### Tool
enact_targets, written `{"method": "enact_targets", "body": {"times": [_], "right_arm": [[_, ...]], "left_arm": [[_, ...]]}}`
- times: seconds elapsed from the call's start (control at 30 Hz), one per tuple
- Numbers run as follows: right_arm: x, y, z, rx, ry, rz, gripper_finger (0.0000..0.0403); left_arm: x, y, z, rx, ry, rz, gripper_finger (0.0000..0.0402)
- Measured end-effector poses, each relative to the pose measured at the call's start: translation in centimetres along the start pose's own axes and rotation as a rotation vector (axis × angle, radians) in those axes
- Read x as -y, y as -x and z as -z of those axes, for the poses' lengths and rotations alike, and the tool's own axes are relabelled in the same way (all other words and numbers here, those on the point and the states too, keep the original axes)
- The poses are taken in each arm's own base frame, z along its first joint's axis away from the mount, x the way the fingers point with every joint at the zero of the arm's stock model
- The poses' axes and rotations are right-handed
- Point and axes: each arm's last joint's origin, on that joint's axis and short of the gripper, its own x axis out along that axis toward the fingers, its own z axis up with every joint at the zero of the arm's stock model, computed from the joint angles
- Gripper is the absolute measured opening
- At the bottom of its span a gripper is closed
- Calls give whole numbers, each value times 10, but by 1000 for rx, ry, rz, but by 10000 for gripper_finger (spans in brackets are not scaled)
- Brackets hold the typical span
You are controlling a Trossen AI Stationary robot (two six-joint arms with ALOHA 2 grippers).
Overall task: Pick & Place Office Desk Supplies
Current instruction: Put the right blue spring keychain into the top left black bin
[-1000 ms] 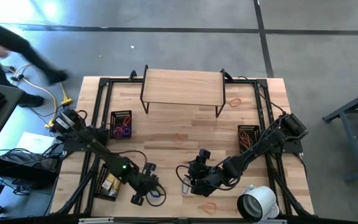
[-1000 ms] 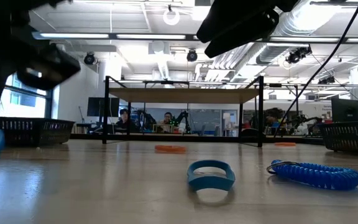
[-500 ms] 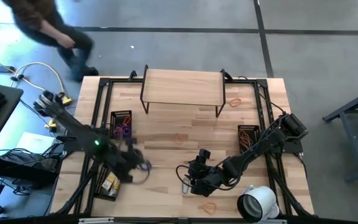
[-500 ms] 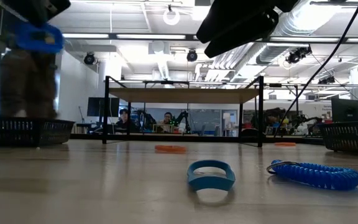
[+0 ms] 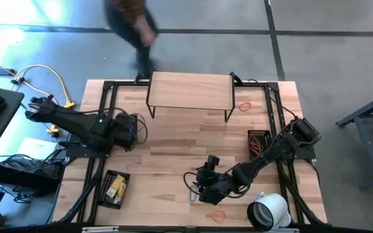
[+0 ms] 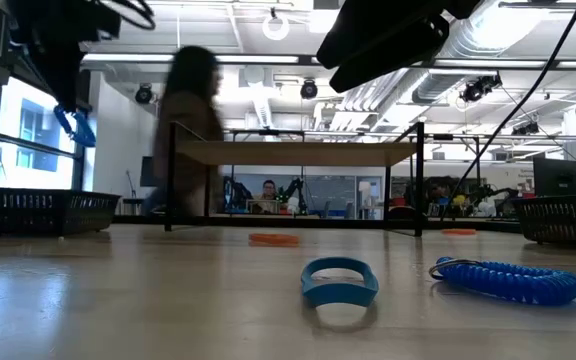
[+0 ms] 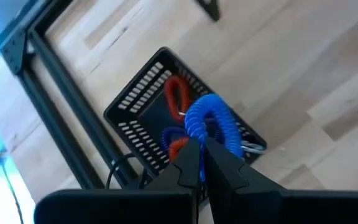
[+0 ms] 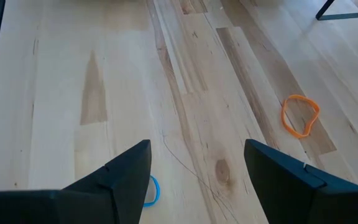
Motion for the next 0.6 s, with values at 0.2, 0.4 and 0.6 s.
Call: {"method": "enact_targets", "body": {"times": [0.2,0.4,0.6], "right_arm": [[-1,1,1,0,4,-4,247],[1,-6,16,-8,-21,-6,247],[1,-8,17,7,-30,-23,247]], "left_arm": [[-9,-20,-5,-88,19,-71,1],[-21,-42,-8,-184,12,-137,1],[-26,-65,-15,-281,37,-45,1]]}}
